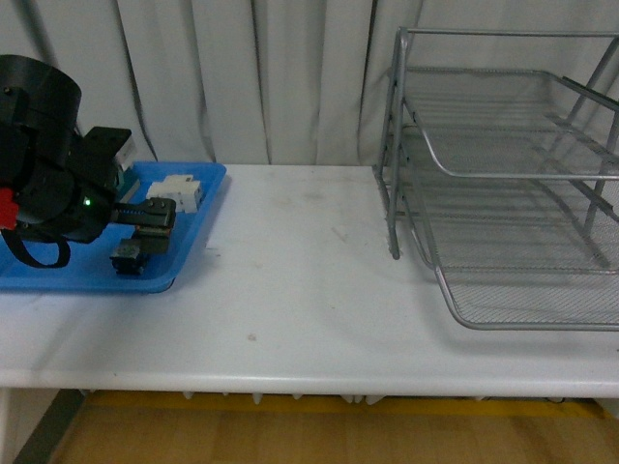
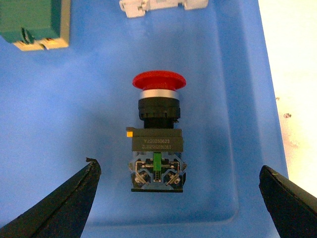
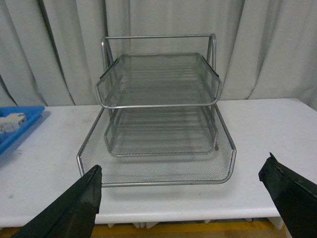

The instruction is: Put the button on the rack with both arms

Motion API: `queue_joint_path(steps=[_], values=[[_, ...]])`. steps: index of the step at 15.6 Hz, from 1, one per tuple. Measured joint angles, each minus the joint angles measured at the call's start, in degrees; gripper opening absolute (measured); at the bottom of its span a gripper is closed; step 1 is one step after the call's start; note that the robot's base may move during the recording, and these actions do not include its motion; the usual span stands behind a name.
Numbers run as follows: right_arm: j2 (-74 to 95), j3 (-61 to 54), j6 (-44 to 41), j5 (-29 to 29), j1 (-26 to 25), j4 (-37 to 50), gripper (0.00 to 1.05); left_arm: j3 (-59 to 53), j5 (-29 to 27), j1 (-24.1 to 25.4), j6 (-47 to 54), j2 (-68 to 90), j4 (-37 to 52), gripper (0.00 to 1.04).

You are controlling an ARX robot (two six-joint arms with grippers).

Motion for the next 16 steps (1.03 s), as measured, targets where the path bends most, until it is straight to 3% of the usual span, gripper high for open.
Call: queue_joint_path(steps=[12,13,16], values=[[0.0,0.0,0.0,0.0,0.0,0.0,0.98,7.9,0.8,2.1,-2.8,9.5,-2.0,0.98],[0.0,0.0,0.0,0.0,0.0,0.0,0.98,8.2,0.9,2.1,-3.0,9.7,-1.9,0.95],[0.0,0.0,0.0,0.0,0.0,0.0,0.98,9.0,0.9,1.9,-3.2,10.2,-1.6,0.68]])
